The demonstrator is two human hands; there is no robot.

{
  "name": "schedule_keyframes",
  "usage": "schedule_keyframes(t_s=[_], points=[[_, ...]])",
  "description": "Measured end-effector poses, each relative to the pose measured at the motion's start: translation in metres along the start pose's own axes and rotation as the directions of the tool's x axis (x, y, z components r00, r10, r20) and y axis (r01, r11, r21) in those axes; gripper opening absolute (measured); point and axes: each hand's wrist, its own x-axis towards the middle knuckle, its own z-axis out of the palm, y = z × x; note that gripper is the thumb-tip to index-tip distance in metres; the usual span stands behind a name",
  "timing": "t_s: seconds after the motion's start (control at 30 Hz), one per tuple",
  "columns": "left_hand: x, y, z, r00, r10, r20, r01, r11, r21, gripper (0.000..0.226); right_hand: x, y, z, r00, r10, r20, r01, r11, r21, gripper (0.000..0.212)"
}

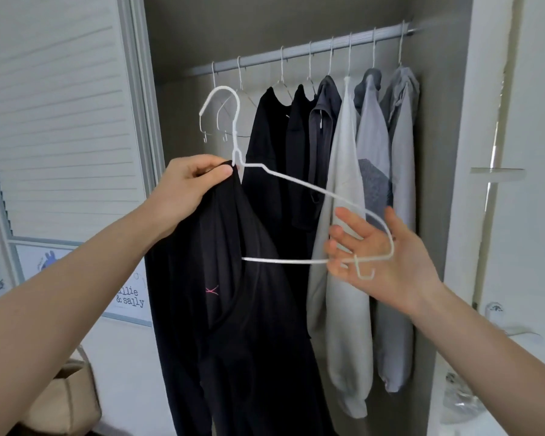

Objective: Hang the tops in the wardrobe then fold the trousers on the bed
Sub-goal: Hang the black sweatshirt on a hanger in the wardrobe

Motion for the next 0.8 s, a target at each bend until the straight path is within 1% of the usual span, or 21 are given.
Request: schedule_keyframes(t_s=[0.03, 0.07, 0.1, 0.13, 0.17, 0.2, 0.23, 0.27, 0.33, 0.4, 0.47, 0.5, 0.53, 0.57, 0.6, 0.63, 0.7, 0.73, 0.77, 0.8], points=[[0.0, 0.001, 0.0, 0.999, -0.022, -0.029, 0.021, 0.998, -0.055, 0.015, 0.003, 0.004, -0.007, 0.998, -0.002, -0.058, 0.003, 1.0, 0.018, 0.05], [0.001, 0.002, 0.001, 0.998, -0.041, -0.053, 0.035, 0.994, -0.107, 0.014, 0.005, 0.01, -0.012, 0.995, -0.001, -0.096, 0.0, 1.0, -0.012, 0.048], [0.002, 0.004, 0.003, 0.996, -0.052, -0.076, 0.041, 0.989, -0.14, 0.014, 0.004, 0.019, -0.013, 0.993, 0.017, -0.118, -0.025, 0.997, -0.067, 0.046], [0.003, 0.005, 0.004, 0.993, -0.059, -0.098, 0.044, 0.988, -0.149, 0.014, 0.003, 0.029, -0.012, 0.991, 0.038, -0.127, -0.056, 0.989, -0.138, 0.039], [0.004, 0.007, 0.007, 0.991, -0.061, -0.12, 0.043, 0.989, -0.144, 0.014, 0.001, 0.038, -0.007, 0.991, 0.047, -0.123, -0.076, 0.967, -0.242, 0.033], [0.004, 0.008, 0.009, 0.988, -0.062, -0.142, 0.042, 0.99, -0.135, 0.015, 0.0, 0.047, 0.0, 0.995, 0.028, -0.095, -0.062, 0.925, -0.375, 0.031], [0.005, 0.01, 0.013, 0.985, -0.06, -0.161, 0.039, 0.991, -0.13, 0.015, -0.001, 0.054, 0.01, 0.999, -0.004, -0.045, -0.019, 0.861, -0.509, 0.03], [0.004, 0.012, 0.017, 0.983, -0.055, -0.173, 0.033, 0.992, -0.124, 0.016, -0.001, 0.061, 0.021, 0.999, -0.034, 0.008, 0.032, 0.787, -0.616, 0.03], [0.002, 0.015, 0.025, 0.986, -0.036, -0.161, 0.017, 0.993, -0.118, 0.016, 0.008, 0.073, 0.037, 0.996, -0.079, 0.034, 0.076, 0.627, -0.775, 0.038], [0.002, 0.015, 0.031, 0.991, -0.023, -0.13, 0.011, 0.996, -0.089, 0.016, 0.02, 0.085, 0.045, 0.996, -0.093, 0.015, 0.055, 0.447, -0.893, 0.056], [0.001, 0.013, 0.033, 0.994, -0.022, -0.11, 0.017, 0.999, -0.04, 0.018, 0.029, 0.099, 0.045, 0.999, -0.032, 0.0, 0.009, 0.27, -0.963, 0.066], [0.0, 0.011, 0.031, 0.994, -0.021, -0.108, 0.019, 1.0, -0.016, 0.018, 0.032, 0.106, 0.04, 1.0, 0.013, -0.024, -0.026, 0.155, -0.988, 0.065], [-0.001, 0.011, 0.028, 0.994, -0.016, -0.106, 0.016, 1.0, 0.001, 0.017, 0.032, 0.111, 0.034, 0.997, 0.05, -0.063, -0.063, 0.003, -0.998, 0.059], [-0.003, 0.01, 0.023, 0.995, -0.006, -0.103, 0.008, 1.0, 0.012, 0.018, 0.03, 0.113, 0.027, 0.994, 0.067, -0.091, -0.079, -0.172, -0.982, 0.051], [-0.005, 0.009, 0.015, 0.995, 0.009, -0.103, -0.007, 1.0, 0.021, 0.022, 0.027, 0.113, 0.02, 0.995, 0.066, -0.077, -0.051, -0.33, -0.942, 0.044], [-0.007, 0.008, 0.007, 0.994, 0.022, -0.109, -0.019, 0.999, 0.032, 0.027, 0.021, 0.111, 0.012, 0.997, 0.065, -0.037, -0.005, -0.438, -0.899, 0.041], [-0.011, 0.001, -0.014, 0.989, 0.016, -0.144, -0.007, 0.998, 0.059, 0.026, 0.01, 0.102, -0.006, 0.997, 0.078, 0.024, 0.062, -0.539, -0.84, 0.052], [-0.013, -0.004, -0.025, 0.986, -0.01, -0.165, 0.022, 0.998, 0.065, 0.022, 0.007, 0.095, -0.017, 0.996, 0.077, 0.039, 0.077, -0.587, -0.806, 0.06], [-0.015, -0.009, -0.035, 0.983, -0.046, -0.181, 0.057, 0.997, 0.059, 0.019, 0.006, 0.086, -0.028, 0.996, 0.07, 0.051, 0.083, -0.627, -0.774, 0.063], [-0.019, -0.014, -0.043, 0.979, -0.077, -0.187, 0.088, 0.995, 0.053, 0.017, 0.007, 0.076, -0.036, 0.997, 0.055, 0.057, 0.078, -0.625, -0.776, 0.061]])
